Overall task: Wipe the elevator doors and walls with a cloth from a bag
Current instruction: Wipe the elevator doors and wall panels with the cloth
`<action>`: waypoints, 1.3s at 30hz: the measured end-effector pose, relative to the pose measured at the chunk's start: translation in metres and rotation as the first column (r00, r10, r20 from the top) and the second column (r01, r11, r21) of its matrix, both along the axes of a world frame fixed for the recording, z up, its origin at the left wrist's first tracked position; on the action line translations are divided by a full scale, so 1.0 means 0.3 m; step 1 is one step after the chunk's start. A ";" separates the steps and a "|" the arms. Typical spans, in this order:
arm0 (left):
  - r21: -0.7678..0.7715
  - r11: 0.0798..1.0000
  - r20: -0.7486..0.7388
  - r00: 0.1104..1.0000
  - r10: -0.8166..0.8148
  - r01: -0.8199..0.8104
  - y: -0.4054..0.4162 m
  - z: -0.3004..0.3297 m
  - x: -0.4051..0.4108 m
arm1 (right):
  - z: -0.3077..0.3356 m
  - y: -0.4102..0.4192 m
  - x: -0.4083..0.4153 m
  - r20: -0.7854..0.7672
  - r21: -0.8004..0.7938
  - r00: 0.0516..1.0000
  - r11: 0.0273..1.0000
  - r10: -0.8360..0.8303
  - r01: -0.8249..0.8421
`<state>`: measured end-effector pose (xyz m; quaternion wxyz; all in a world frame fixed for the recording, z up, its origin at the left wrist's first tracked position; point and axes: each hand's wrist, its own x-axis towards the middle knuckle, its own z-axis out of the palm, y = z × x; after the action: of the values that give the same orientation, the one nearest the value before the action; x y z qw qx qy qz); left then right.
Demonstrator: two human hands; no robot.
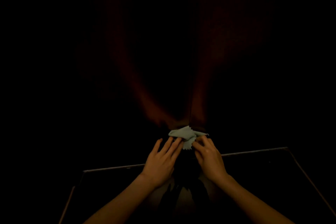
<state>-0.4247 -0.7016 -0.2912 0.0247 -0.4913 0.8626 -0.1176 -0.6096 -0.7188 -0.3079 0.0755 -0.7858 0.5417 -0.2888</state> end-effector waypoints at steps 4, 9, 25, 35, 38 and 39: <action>0.037 0.999 -0.055 0.998 0.042 -0.040 0.006 -0.078 -0.012 | -0.073 0.007 0.015 0.052 0.078 0.999 0.997 -0.004 0.000; 0.124 0.982 -0.109 0.981 0.159 -0.145 0.003 -0.139 -0.017 | -0.141 0.009 0.045 0.198 0.188 0.977 0.982 -0.072 0.035; 0.856 0.320 -0.066 -0.528 0.847 0.407 -0.064 -0.207 -0.101 | -0.249 0.006 0.068 0.508 0.563 0.753 0.823 -0.419 0.078; 0.861 0.315 -0.018 -0.594 0.804 0.400 -0.124 -0.266 -0.193 | -0.241 -0.042 -0.032 0.581 0.786 -0.074 0.582 -0.811 -0.211; 0.904 0.269 -0.040 -0.563 0.825 0.331 -0.136 -0.294 -0.207 | -0.247 -0.043 -0.041 0.568 0.785 -0.033 0.554 -0.822 -0.279; 0.908 0.272 -0.045 -0.570 0.821 0.320 -0.136 -0.292 -0.209 | -0.244 -0.045 -0.038 0.567 0.783 -0.016 0.545 -0.823 -0.301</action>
<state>-0.4876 -0.7424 -0.3787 -0.4000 -0.6148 0.0627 0.6768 -0.6211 -0.7323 -0.3811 0.6685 -0.0917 0.5571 -0.4841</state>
